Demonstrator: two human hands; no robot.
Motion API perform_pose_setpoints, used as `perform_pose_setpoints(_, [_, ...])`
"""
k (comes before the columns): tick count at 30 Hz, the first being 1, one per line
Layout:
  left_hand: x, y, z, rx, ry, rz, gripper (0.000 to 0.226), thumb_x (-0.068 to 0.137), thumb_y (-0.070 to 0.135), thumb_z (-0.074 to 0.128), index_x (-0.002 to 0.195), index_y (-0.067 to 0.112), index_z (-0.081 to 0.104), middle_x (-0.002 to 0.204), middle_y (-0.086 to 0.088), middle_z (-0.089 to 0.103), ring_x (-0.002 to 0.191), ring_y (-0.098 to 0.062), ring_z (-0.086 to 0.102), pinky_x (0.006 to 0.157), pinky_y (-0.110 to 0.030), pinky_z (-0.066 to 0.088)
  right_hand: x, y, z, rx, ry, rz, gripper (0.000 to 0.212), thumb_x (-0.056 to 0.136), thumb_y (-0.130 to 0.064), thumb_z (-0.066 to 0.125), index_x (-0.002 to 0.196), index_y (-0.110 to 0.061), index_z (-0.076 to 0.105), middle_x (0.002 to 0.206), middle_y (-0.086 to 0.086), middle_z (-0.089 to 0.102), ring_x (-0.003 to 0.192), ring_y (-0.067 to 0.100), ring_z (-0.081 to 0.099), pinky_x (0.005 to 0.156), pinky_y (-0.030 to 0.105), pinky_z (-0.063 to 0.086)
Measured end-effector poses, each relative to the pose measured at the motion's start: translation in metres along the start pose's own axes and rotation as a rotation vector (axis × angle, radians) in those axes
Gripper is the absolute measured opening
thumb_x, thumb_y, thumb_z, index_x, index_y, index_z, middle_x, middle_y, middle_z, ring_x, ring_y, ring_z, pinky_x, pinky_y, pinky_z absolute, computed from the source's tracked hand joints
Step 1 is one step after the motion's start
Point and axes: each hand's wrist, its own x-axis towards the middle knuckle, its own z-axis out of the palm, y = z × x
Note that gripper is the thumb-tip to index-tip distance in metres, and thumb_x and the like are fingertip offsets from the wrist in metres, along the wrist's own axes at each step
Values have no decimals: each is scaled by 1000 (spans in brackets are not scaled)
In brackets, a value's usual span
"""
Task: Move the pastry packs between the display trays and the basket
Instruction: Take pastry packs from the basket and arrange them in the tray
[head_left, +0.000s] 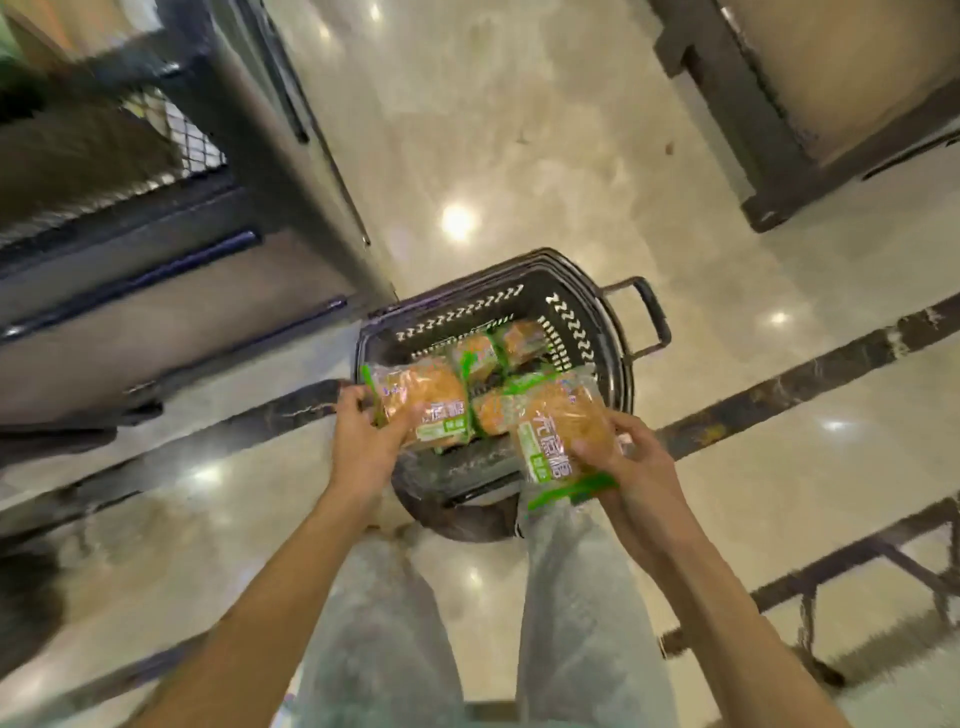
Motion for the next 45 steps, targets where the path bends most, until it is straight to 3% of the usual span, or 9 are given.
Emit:
perform_pose_setpoints(3, [42, -40, 32, -56, 141, -86, 45, 86, 10, 79, 111, 13, 42, 100, -3, 71, 79, -9, 67, 82, -48, 59, 76, 15, -8, -160, -32, 26, 74, 45, -29, 98, 110, -15, 66, 96, 8, 75, 83, 30, 62, 72, 48, 46])
perform_pose_setpoints(10, [189, -172, 92, -157, 350, -150, 42, 86, 10, 78, 112, 16, 44, 95, -4, 63, 71, -3, 64, 69, -43, 63, 277, 120, 0, -391, -138, -34, 38, 73, 4, 82, 104, -14, 69, 103, 8, 74, 93, 20, 68, 93, 45, 53])
perform_pose_setpoints(15, [296, -257, 112, -135, 375, -119, 46, 59, 41, 86, 89, 44, 50, 97, -6, 73, 94, -33, 73, 82, -59, 59, 375, 191, 2, -599, -284, -99, 37, 69, -12, 89, 99, -25, 72, 101, -3, 75, 96, 12, 70, 87, 34, 56])
perform_pose_setpoints(20, [350, -298, 112, 32, 422, -125, 45, 56, 50, 82, 87, 53, 49, 95, 0, 74, 91, -28, 73, 84, -57, 58, 403, 221, -2, -606, -337, -61, 37, 70, -13, 89, 101, -26, 74, 105, 3, 76, 106, 26, 70, 95, 48, 56])
perform_pose_setpoints(24, [351, -287, 116, 283, 414, -138, 45, 85, 38, 76, 118, 21, 50, 109, -3, 66, 106, -24, 61, 93, -35, 47, 406, 227, 1, -559, -321, 25, 41, 67, -14, 85, 106, -20, 72, 107, 5, 75, 103, 28, 71, 87, 43, 61])
perform_pose_setpoints(28, [352, -285, 117, 394, 410, -180, 56, 89, 30, 75, 132, 7, 46, 127, -15, 58, 121, -32, 54, 103, -39, 44, 405, 226, 11, -653, -344, 8, 40, 75, -3, 82, 112, -11, 68, 97, -4, 75, 86, 8, 72, 64, 17, 55])
perform_pose_setpoints(34, [353, -283, 110, 426, 337, -191, 55, 89, 36, 76, 127, 13, 44, 115, -11, 62, 105, -33, 61, 95, -44, 52, 407, 232, 21, -745, -341, 59, 41, 77, -1, 81, 114, -7, 62, 90, -2, 76, 69, 10, 72, 57, 20, 55])
perform_pose_setpoints(39, [346, -277, 104, 462, 284, -174, 61, 91, 38, 72, 138, 11, 43, 133, -12, 55, 125, -33, 52, 108, -45, 42, 402, 234, 24, -770, -347, 72, 38, 78, -2, 81, 110, -12, 63, 95, 1, 76, 79, 17, 74, 63, 24, 59])
perform_pose_setpoints(45, [252, -244, 58, 950, 11, 438, 44, 95, 32, 57, 136, 15, 54, 124, -5, 58, 121, -29, 52, 108, -45, 40, 400, 249, 37, -908, -426, 95, 40, 76, -8, 85, 107, -18, 62, 100, 3, 74, 91, 23, 73, 79, 37, 61])
